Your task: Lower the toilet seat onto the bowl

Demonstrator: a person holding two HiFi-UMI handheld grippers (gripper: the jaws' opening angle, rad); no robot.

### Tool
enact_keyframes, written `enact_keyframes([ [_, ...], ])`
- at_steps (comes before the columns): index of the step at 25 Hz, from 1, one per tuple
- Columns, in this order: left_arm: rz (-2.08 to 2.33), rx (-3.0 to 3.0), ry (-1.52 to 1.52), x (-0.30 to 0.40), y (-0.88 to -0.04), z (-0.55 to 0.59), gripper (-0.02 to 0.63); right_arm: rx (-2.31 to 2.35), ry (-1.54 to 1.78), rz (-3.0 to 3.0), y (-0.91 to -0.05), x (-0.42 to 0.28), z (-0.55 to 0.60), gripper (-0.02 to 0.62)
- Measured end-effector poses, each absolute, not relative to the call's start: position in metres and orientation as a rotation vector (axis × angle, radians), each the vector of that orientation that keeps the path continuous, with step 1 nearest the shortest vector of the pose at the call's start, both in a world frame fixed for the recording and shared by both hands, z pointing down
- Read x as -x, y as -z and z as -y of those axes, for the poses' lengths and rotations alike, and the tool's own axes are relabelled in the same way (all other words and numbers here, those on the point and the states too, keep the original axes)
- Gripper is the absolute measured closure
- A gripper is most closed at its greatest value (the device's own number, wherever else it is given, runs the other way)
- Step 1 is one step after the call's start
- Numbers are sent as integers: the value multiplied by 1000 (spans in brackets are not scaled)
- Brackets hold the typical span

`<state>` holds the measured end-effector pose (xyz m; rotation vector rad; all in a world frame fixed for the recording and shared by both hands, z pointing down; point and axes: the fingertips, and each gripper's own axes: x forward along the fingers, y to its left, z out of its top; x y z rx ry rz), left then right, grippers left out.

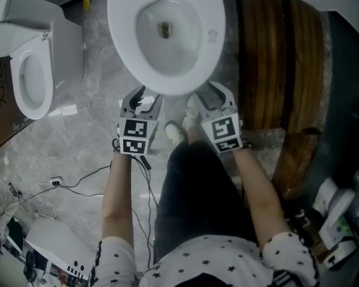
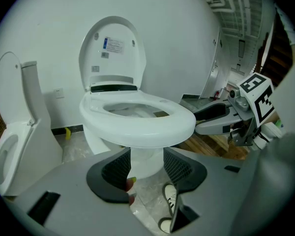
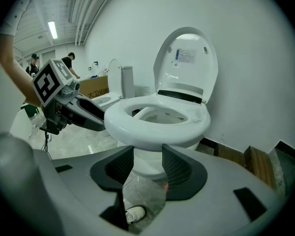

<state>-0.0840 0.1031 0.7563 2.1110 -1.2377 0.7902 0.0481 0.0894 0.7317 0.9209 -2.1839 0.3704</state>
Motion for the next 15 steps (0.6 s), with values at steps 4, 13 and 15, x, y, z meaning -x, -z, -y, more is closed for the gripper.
enact_keyframes([
  [4,1235,-2104,-797,85,-763,-103,394,-915,-374,2179,-738,-48,-89,419],
  [13,1223,-2091,-831,85,-782,-106,394,-907,-393,2166,-755,-48,-91,419],
  [15,1222,-2084,-834,85,-786,-106,394,-903,-400,2163,-759,-48,-91,419],
])
